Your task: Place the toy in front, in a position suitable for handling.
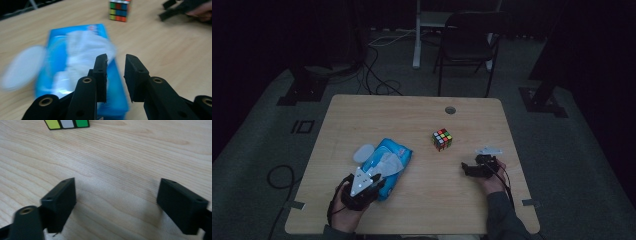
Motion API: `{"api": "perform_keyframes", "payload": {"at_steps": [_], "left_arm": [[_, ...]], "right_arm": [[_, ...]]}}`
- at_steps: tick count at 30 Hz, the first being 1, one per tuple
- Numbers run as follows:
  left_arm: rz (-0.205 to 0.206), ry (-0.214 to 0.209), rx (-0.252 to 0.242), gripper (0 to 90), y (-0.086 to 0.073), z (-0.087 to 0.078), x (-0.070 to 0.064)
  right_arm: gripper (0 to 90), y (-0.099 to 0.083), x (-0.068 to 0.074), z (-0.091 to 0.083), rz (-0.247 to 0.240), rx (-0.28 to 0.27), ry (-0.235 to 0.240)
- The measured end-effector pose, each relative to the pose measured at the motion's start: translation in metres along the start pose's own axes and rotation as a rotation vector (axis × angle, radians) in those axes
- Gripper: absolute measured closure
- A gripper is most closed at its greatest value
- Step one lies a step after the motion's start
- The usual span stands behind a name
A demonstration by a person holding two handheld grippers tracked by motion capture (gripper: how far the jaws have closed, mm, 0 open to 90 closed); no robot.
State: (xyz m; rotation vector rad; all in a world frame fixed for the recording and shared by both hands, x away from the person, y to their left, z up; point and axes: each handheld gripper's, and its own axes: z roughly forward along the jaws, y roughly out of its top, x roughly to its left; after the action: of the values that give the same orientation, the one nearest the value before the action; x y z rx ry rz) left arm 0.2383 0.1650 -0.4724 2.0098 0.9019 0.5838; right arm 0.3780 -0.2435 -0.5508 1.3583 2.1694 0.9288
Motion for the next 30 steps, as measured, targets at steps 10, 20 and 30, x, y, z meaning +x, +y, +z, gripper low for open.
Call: {"api": "perform_keyframes", "payload": {"at_steps": [10, 20, 30], "left_arm": [[0.049, -0.107, 0.087, 74.4, -0.012, 0.049, -0.038], [0.054, -0.059, 0.173, 86.2, -0.024, 0.079, -0.04], [0.002, 0.095, 0.187, 88.8, -0.021, 0.087, -0.019]], "right_arm": [[23.6, 0.015, 0.019, -0.011, -0.014, -0.055, 0.078], [18.6, 0.045, 0.046, -0.006, -0.067, -0.109, 0.107], [16.0, 0.082, 0.056, 0.017, -0.082, -0.135, 0.094]]}}
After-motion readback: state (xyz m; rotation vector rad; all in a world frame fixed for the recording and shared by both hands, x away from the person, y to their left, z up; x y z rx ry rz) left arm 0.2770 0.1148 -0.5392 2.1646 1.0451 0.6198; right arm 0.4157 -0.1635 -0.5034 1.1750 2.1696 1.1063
